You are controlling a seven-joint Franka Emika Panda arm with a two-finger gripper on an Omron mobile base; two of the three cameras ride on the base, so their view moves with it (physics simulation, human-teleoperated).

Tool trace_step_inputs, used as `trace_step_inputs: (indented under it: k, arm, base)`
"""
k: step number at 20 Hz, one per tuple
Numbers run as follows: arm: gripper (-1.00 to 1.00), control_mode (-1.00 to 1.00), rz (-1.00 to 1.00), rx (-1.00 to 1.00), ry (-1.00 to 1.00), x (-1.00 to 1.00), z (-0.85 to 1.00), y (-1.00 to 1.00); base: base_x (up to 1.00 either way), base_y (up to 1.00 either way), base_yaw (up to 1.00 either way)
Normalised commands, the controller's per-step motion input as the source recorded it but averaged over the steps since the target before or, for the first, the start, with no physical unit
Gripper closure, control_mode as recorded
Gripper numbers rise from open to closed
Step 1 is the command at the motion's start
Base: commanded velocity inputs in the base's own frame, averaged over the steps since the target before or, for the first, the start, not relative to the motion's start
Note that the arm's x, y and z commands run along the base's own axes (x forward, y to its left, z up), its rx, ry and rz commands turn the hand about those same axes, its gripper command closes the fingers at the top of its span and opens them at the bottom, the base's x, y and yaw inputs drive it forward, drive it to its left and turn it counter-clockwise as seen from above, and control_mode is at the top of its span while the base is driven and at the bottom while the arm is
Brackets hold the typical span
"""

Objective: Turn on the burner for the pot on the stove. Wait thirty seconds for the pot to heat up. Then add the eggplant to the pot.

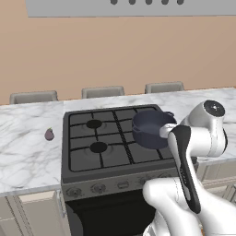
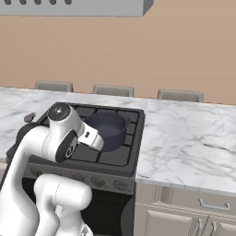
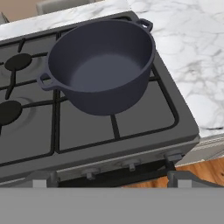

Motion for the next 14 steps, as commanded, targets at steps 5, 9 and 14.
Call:
trace_step_inputs:
  k: [5, 9, 14]
  arm:
    - [-1.00, -1.00, 0.00, 0.00, 0.00, 0.00, 0.00, 0.00]
    - [-1.00, -1.00, 0.00, 0.00, 0.00, 0.00, 0.00, 0.00]
    - [-1.00, -1.00, 0.00, 0.00, 0.00, 0.00, 0.00, 0.00]
  base:
    - [0.00, 0.00, 0.00]
    - [0.00, 0.00, 0.00]
    - [0.00, 0.00, 0.00]
